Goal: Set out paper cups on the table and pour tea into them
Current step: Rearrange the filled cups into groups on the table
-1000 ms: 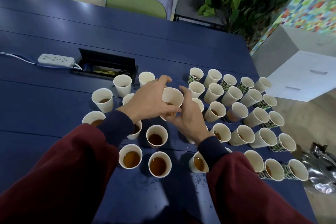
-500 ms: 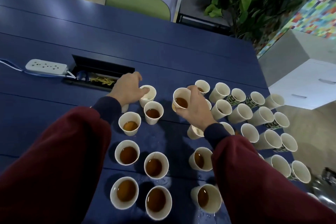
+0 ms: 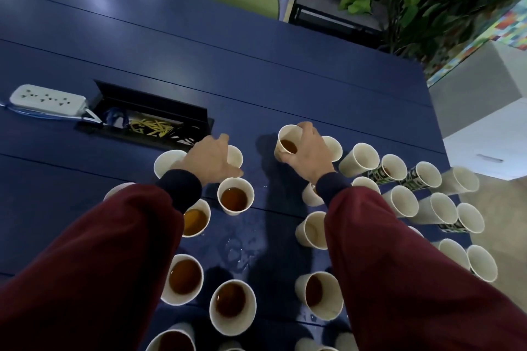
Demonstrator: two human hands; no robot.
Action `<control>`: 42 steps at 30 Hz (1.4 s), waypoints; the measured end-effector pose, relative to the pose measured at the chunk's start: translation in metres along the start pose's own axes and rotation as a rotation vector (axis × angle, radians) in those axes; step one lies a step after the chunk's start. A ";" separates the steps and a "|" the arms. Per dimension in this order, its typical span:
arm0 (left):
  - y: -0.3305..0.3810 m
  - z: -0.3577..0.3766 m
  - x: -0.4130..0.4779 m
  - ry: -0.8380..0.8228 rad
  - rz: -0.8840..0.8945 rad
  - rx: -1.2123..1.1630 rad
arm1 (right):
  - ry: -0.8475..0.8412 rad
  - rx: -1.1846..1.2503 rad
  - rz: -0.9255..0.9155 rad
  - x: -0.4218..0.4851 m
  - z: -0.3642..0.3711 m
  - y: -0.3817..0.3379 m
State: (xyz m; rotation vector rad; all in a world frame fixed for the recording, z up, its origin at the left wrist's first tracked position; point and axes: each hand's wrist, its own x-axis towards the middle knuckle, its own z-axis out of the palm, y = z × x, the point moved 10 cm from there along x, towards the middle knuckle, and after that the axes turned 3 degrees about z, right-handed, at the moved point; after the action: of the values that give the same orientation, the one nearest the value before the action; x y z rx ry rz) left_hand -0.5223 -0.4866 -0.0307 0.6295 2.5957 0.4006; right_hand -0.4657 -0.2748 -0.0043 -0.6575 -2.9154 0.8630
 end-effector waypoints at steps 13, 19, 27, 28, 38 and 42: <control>0.003 -0.012 0.002 0.109 0.032 -0.045 | -0.075 -0.032 0.082 0.024 0.017 0.010; 0.013 -0.024 -0.004 0.169 0.073 -0.061 | 0.044 -0.033 -0.012 0.010 0.001 -0.007; 0.057 -0.038 -0.027 0.265 0.205 -0.157 | -0.045 0.059 -0.327 -0.054 0.003 -0.056; 0.062 -0.037 -0.031 0.262 0.213 -0.184 | -0.044 0.076 -0.339 -0.060 0.002 -0.058; 0.065 -0.012 -0.057 0.159 0.262 -0.346 | -0.002 0.043 -0.313 -0.082 -0.013 -0.033; 0.043 0.015 -0.063 0.028 0.161 -0.076 | 0.064 0.046 -0.262 -0.080 -0.022 -0.024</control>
State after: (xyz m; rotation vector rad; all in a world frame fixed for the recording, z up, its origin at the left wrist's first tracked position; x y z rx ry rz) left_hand -0.4495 -0.4783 -0.0058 0.8139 2.5506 0.5596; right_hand -0.3993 -0.3136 0.0342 -0.2848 -2.8289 0.8564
